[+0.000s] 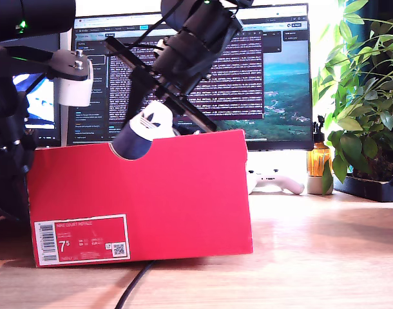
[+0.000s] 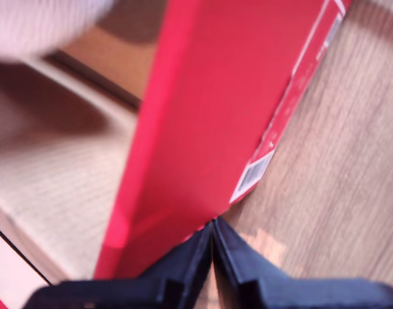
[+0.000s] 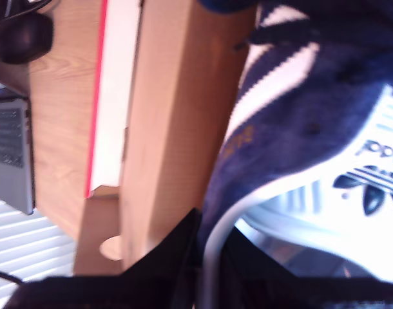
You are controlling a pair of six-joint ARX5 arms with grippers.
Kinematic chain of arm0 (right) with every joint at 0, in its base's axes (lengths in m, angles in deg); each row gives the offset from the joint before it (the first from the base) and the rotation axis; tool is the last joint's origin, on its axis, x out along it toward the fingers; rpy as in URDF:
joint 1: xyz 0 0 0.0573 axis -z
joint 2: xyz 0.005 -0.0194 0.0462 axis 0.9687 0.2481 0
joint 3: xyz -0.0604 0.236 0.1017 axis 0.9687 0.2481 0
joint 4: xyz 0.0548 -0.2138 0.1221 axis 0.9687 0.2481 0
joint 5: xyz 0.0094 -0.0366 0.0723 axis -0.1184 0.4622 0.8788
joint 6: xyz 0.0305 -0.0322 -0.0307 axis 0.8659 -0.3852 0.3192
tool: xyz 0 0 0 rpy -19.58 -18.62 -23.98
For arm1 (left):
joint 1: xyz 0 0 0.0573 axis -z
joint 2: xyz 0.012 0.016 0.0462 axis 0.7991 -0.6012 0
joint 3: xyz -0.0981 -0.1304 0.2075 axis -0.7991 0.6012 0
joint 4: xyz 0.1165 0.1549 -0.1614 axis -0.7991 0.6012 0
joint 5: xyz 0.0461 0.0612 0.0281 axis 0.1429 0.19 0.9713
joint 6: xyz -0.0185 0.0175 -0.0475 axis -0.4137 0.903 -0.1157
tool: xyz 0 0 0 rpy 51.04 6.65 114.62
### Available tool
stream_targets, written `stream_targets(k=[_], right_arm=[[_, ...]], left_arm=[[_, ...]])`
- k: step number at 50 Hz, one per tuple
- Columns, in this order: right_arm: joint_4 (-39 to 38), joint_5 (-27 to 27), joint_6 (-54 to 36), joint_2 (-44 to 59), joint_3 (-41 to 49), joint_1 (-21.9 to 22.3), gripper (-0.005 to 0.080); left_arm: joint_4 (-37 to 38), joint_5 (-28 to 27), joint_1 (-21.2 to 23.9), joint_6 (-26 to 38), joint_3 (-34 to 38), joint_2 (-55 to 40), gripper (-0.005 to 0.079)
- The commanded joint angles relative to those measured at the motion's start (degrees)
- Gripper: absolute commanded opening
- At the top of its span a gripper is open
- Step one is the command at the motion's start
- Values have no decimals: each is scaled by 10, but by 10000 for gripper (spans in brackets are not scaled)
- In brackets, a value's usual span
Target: Pack the blue shoes by picking the first shoe and placing it inside the red shoebox, left side, then picking and rotating the second shoe and placing it in the shoebox
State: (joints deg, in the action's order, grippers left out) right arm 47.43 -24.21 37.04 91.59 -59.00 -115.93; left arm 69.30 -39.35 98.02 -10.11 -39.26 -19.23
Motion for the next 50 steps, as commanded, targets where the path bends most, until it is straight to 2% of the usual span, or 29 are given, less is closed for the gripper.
stream_targets(k=[1, 22, 25, 29, 34, 36, 41, 50], right_arm=[[-18, 3, -3, 13, -13, -12, -13], [-11, -7, -7, 44, -13, -32, -9], [-12, -20, -7, 44, -13, -33, 39], [-12, -36, -8, 44, -13, -32, 154], [-11, -31, -21, 44, -13, -28, 324], [-11, -28, -22, 44, -14, -28, 363], [5, -27, -29, 44, -23, -23, 376], [77, -31, -61, 44, -78, -16, 376]], left_arm=[[-11, 0, 2, 1, -1, -6, -19], [-9, 0, 2, 1, -1, -6, -19], [-9, 0, 2, 1, -1, -6, -19], [-8, 3, 2, 1, -1, -6, -19], [-8, 4, 2, 1, -1, -6, -19], [-8, 4, 2, 1, -1, -6, -19], [-8, 4, 2, 0, -1, -6, -19], [-9, 3, 2, -3, -1, -6, -19]])
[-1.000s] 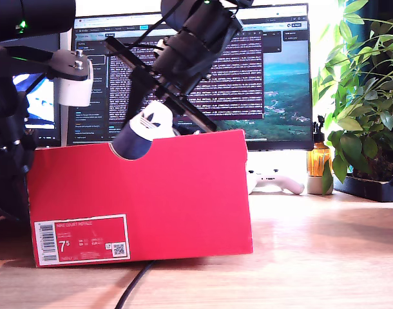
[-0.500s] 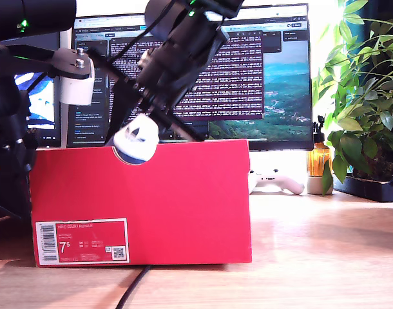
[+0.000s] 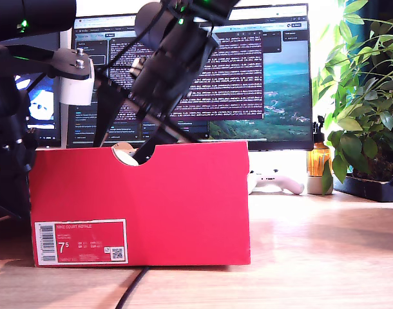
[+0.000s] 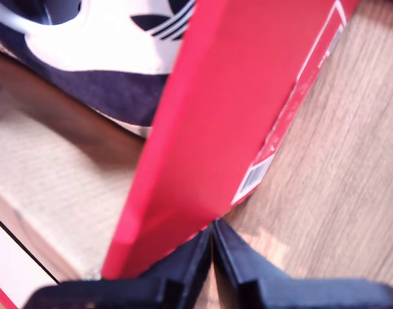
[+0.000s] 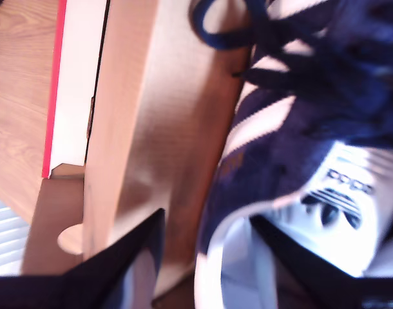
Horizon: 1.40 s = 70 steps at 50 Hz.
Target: Pack the blue shoes by picking the first shoe and placing it inside the red shoebox, left side, then picking and rotating the second shoe and placing it in the shoebox
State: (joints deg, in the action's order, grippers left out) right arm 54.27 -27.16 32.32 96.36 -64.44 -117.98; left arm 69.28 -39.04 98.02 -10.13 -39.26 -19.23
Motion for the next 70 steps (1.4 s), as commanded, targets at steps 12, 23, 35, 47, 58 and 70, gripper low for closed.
stream_targets(k=[12, 23, 35, 47, 58, 70], right_arm=[[64, -33, -34, -4, -72, 4, 376], [219, -97, -112, -4, -72, 0, 378], [234, -119, -112, -4, -72, 11, 378], [224, -122, -111, 20, -71, 0, 378], [225, -120, -111, 57, -71, -12, 377], [221, -120, -112, 85, -71, -19, 306]], left_arm=[[-8, 0, 2, -5, -1, -6, -19], [-8, -2, 2, -19, -1, -6, -19], [-8, -2, 2, -19, -1, -6, -19], [-9, -2, 2, -19, -1, -6, -19], [-9, -2, 2, -19, -1, -6, -19], [-8, -1, 2, -19, -1, -6, -19]])
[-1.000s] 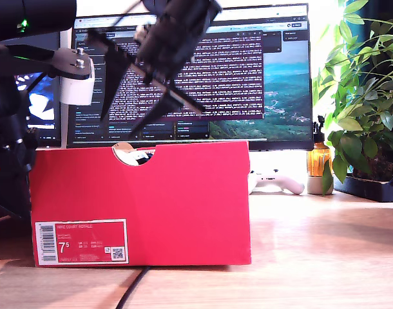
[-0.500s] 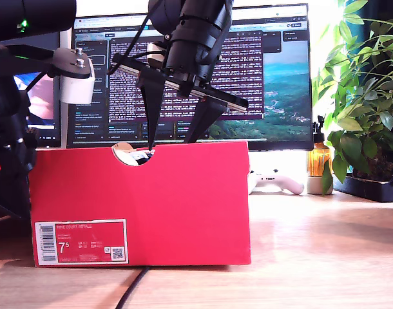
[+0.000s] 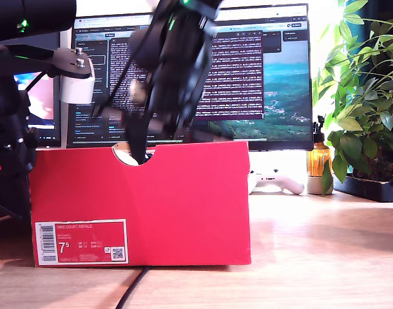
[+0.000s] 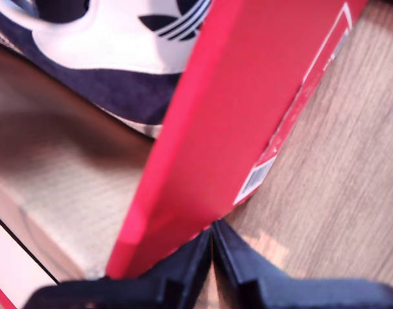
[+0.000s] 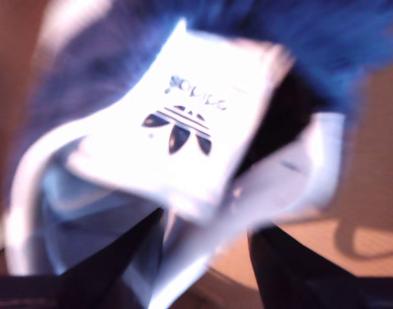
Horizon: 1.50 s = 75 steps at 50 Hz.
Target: Pack the blue shoes by picking the first shoe and placing it inside the red shoebox, left side, then picking and rotating the second shoe and placing it in the shoebox
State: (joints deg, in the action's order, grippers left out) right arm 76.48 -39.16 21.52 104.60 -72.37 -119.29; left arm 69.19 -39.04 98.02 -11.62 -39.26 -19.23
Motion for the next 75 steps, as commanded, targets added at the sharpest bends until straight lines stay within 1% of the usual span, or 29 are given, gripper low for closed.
stream_targets(k=[1, 6, 7, 8, 23, 34, 39, 43, 54, 61, 68, 75], right_arm=[[-2, 0, -4, 5, 8, -7, 266], [-8, -7, -3, 5, 8, -8, 23], [-11, -9, -3, 5, 8, -9, -8], [-15, -9, -3, 4, 8, -9, -16], [-8, -11, -4, 1, 6, -6, -10], [-8, -53, -12, -15, 5, -10, -10], [-2, -63, -15, -21, -7, -9, -10], [15, -63, -19, -21, -21, -8, -10], [21, -63, -19, -21, -52, -9, -11], [30, -63, -19, -21, -54, -9, -10], [12, -64, -16, -21, -54, -24, -11], [24, -64, -11, -21, -55, -25, -10]], left_arm=[[-7, -1, 2, -4, -1, -6, -19], [-7, -1, 2, -4, -1, -6, -19], [-7, -1, 2, -4, -1, -6, -19], [-7, -1, 2, -4, -1, -6, -19], [-8, -2, 2, -4, -1, -6, -19], [-8, -2, 2, -5, -1, -6, -19], [-7, -2, 2, -5, -1, -6, -19], [-7, -2, 2, -5, -1, -6, -19], [-7, -2, 2, -5, -1, -6, -19], [-5, 0, 2, -4, -1, -6, -19], [-1, 3, 2, -4, -1, -6, -19], [-3, 3, 2, -4, -1, -6, -19]])
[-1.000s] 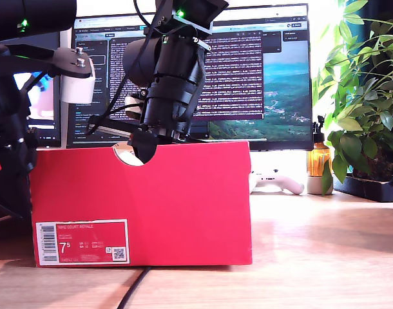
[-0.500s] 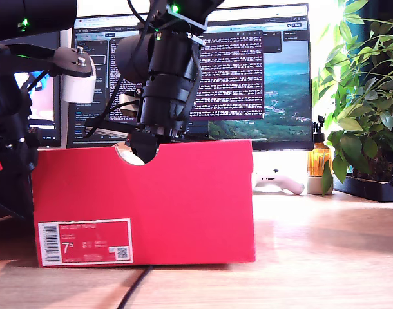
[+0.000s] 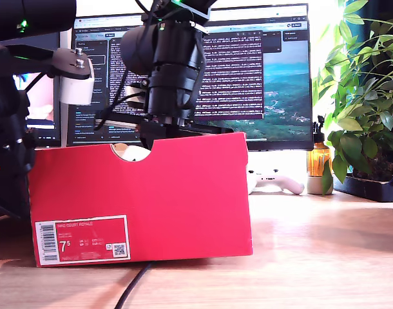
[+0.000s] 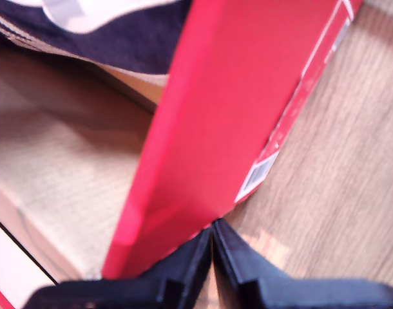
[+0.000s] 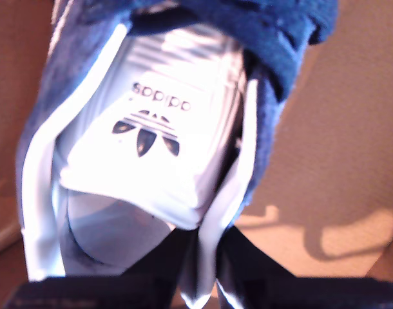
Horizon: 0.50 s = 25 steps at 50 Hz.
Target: Pack the blue shoes by picking the first shoe and placing it inside the red shoebox, left side, then picking and rotating the second shoe and placing it in the shoebox
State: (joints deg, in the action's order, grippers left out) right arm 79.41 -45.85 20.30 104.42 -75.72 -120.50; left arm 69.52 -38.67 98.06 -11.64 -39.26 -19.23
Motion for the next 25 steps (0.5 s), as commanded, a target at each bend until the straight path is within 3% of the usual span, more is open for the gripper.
stream_targets(k=[1, 9, 25], right_arm=[[-7, 2, 2, -19, -22, -15, -10], [-16, -3, -2, -19, -22, -33, 12], [-16, -13, -7, -19, -27, -37, 232]], left_arm=[[-7, 0, 2, -3, -1, -6, -19], [-11, 8, 11, 0, -1, -6, -19], [-11, 8, 28, 1, -1, -6, -19]])
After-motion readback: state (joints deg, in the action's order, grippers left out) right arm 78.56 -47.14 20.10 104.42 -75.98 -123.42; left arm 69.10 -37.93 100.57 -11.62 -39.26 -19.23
